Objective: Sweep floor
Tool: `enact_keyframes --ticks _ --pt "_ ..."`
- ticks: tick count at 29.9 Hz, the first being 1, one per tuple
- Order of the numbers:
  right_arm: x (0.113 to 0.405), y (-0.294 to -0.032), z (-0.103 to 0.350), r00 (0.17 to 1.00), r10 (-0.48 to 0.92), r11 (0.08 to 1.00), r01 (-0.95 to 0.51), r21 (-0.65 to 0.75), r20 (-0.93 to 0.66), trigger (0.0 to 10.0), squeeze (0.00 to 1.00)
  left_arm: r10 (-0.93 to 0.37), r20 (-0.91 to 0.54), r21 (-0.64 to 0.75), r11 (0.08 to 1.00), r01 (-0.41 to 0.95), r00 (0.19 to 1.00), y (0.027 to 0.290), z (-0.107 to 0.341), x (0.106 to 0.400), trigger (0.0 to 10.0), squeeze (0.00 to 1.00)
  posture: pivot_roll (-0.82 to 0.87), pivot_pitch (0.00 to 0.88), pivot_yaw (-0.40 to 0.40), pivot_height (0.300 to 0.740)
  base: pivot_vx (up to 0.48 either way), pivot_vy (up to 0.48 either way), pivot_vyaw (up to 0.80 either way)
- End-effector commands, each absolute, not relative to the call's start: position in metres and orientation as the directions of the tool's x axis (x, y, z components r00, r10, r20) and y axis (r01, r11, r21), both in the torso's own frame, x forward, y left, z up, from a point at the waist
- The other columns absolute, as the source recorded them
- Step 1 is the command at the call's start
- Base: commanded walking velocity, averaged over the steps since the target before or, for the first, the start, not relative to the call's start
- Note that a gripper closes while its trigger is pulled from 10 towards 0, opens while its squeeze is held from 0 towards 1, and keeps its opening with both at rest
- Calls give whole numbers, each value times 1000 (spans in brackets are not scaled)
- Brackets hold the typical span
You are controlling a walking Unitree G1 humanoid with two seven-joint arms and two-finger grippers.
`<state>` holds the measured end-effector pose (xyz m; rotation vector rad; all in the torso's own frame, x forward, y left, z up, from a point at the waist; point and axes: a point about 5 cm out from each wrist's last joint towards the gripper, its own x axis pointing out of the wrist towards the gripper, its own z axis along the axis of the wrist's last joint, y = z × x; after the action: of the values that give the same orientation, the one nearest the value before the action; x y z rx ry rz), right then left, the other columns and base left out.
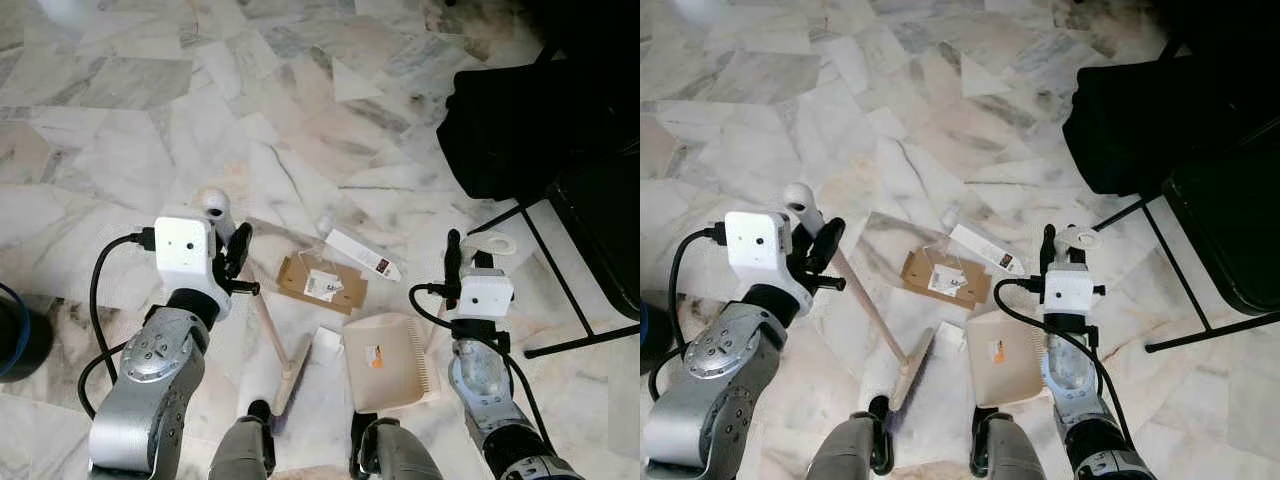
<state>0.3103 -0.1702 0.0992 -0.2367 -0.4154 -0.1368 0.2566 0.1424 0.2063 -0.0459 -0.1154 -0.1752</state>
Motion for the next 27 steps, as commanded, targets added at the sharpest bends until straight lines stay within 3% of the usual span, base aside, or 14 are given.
enact_keyframes --ticks 1,8,12,17,22,27 --pt "300 -165 73 952 -63 962 137 -234 300 10000 0 -144 142 -26 989 149 979 147 213 254 10000 0 281 436 29 740 0 0 0" --pt "300 -165 76 949 -61 963 138 -231 311 10000 0 -8 280 65 998 -11 960 165 241 262 10000 0 274 444 33 740 0 0 0" --pt "299 -165 75 948 -63 962 140 -234 311 10000 0 -12 261 70 998 -7 965 164 237 264 10000 0 272 444 33 740 0 0 0" --pt "298 -167 75 947 -66 958 148 -244 316 10000 0 -99 154 67 994 89 983 153 218 267 10000 0 267 453 34 740 0 0 0" --pt "299 -170 81 938 -73 954 164 -251 339 10000 0 -236 24 -27 971 237 971 128 201 265 10000 0 261 459 30 740 0 0 0" --pt "303 -171 88 929 -75 951 176 -254 361 10000 0 -269 39 -158 949 272 962 116 207 265 10000 0 255 459 25 740 0 0 0"
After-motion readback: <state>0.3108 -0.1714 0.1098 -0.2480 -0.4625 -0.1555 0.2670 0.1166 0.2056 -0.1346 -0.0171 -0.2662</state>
